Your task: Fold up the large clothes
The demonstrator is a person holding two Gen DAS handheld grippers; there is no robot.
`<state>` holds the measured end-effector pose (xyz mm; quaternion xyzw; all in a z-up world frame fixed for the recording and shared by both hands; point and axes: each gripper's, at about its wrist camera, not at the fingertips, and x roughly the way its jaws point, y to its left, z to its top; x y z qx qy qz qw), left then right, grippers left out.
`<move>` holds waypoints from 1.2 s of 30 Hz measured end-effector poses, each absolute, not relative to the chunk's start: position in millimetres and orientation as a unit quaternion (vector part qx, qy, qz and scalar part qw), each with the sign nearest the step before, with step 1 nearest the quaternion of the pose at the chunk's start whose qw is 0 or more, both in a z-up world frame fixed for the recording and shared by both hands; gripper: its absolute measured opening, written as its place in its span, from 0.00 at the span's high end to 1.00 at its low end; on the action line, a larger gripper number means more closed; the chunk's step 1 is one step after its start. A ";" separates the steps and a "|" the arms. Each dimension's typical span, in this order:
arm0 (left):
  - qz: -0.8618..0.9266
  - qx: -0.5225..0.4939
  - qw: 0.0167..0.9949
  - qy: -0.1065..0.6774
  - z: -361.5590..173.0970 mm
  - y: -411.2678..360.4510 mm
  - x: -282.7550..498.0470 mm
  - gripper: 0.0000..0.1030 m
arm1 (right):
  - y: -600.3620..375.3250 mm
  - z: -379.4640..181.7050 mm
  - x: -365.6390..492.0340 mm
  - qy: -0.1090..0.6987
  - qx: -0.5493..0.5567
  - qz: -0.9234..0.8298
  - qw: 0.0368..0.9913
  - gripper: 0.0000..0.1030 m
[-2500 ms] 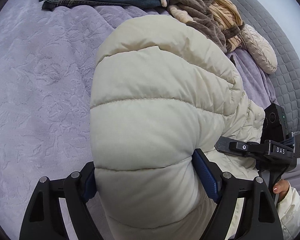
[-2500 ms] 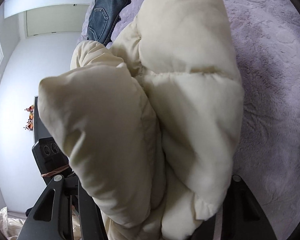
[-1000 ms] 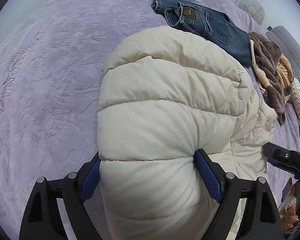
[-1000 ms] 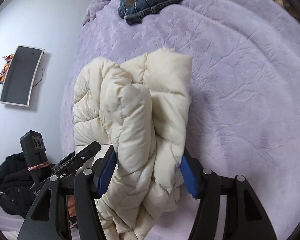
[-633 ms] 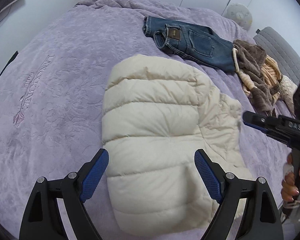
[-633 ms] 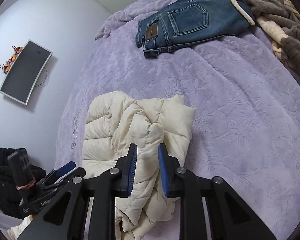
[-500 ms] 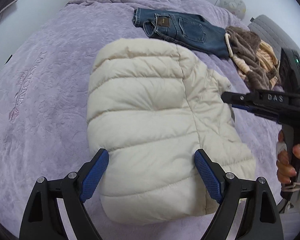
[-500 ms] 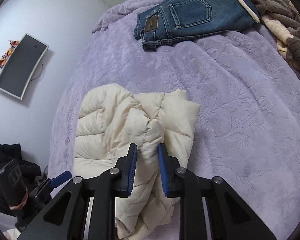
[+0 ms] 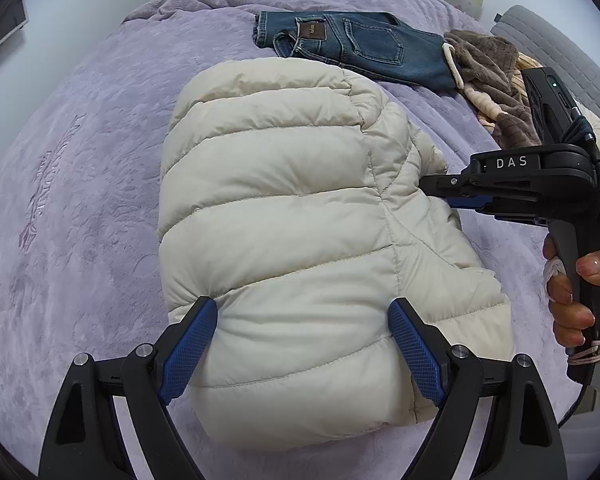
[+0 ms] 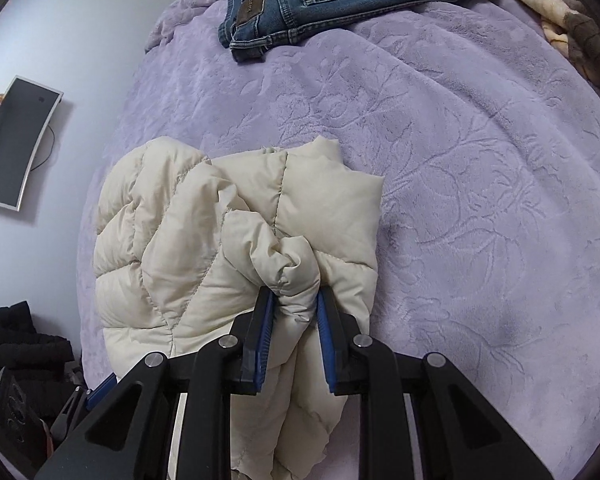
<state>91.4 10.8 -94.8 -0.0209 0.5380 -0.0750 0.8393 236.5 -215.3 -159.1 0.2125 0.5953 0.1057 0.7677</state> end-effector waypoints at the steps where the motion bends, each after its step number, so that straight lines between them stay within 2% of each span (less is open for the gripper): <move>1: -0.074 -0.022 0.839 0.538 -94.2 11.4 91.0 0.14 | -215.4 -157.7 236.2 0.594 0.213 0.106 0.768 0.77; 20: -0.082 -0.054 0.829 0.551 -57.7 26.8 84.7 0.14 | -212.3 -106.1 203.2 0.587 0.212 0.115 0.773 0.76; 21: -0.081 -0.053 0.828 0.552 -54.6 26.9 83.6 0.14 | -211.1 -102.2 199.3 0.587 0.211 0.116 0.773 0.73; 23: -0.078 -0.052 0.826 0.555 -48.4 27.3 81.0 0.14 | -208.8 -94.6 192.0 0.588 0.208 0.116 0.773 0.54; 24: -0.077 -0.052 0.825 0.557 -45.0 27.6 79.4 0.14 | -207.6 -90.6 187.8 0.586 0.207 0.115 0.775 0.38; 25: -0.075 -0.051 0.824 0.559 -41.9 27.9 77.3 0.14 | -206.5 -86.2 183.4 0.584 0.207 0.113 0.776 0.32; 28: -0.064 -0.050 0.823 0.563 -33.6 31.1 70.3 0.14 | -201.4 -75.0 171.1 0.584 0.205 0.109 0.778 0.31; 29: -0.059 -0.051 0.824 0.562 -30.5 32.6 67.1 0.14 | -199.3 -71.9 167.2 0.586 0.202 0.107 0.777 0.29; 30: -0.055 -0.053 0.825 0.560 -27.3 34.3 64.5 0.14 | -197.1 -68.5 163.3 0.589 0.198 0.104 0.777 0.22; 31: -0.050 -0.055 0.827 0.558 -23.8 36.3 62.1 0.14 | -194.5 -64.8 159.0 0.590 0.192 0.100 0.778 0.19; 34: -0.041 -0.065 0.829 0.554 -14.1 41.4 55.7 0.14 | -187.2 -53.0 146.6 0.592 0.167 0.088 0.784 0.17; 36: -0.033 -0.063 0.829 0.554 -8.9 42.9 53.0 0.00 | -182.7 -45.8 138.6 0.594 0.152 0.075 0.787 0.11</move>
